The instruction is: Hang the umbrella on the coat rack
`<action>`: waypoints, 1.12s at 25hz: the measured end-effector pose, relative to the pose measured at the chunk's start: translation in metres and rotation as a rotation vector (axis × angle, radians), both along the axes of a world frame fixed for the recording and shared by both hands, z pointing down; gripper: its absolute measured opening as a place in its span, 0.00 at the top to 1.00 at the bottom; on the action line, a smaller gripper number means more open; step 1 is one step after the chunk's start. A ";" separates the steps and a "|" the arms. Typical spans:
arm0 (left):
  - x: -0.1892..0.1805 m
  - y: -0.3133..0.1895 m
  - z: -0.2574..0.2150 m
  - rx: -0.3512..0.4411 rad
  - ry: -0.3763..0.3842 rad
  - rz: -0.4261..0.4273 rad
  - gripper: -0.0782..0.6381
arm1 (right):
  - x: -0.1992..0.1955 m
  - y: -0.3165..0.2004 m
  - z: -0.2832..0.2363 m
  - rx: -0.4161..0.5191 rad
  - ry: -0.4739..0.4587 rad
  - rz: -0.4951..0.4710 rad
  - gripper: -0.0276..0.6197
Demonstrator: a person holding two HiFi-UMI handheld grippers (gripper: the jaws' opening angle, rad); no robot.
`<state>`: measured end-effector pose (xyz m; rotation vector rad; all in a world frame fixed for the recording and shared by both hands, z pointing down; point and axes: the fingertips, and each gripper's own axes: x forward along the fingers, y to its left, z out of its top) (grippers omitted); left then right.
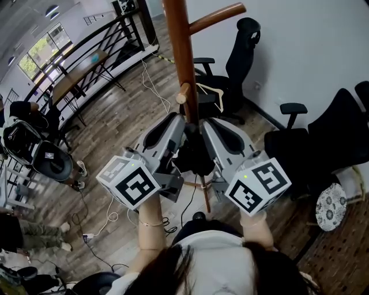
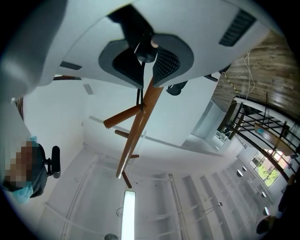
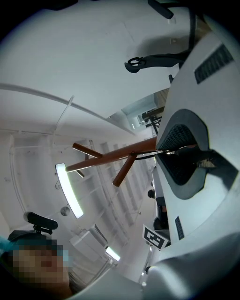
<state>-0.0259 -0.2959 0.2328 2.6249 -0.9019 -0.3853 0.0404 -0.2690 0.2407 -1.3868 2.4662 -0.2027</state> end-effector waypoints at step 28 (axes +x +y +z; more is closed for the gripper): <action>0.001 0.071 0.036 -0.038 -0.095 -0.178 0.83 | 0.013 0.052 0.022 -0.035 -0.010 -0.072 0.90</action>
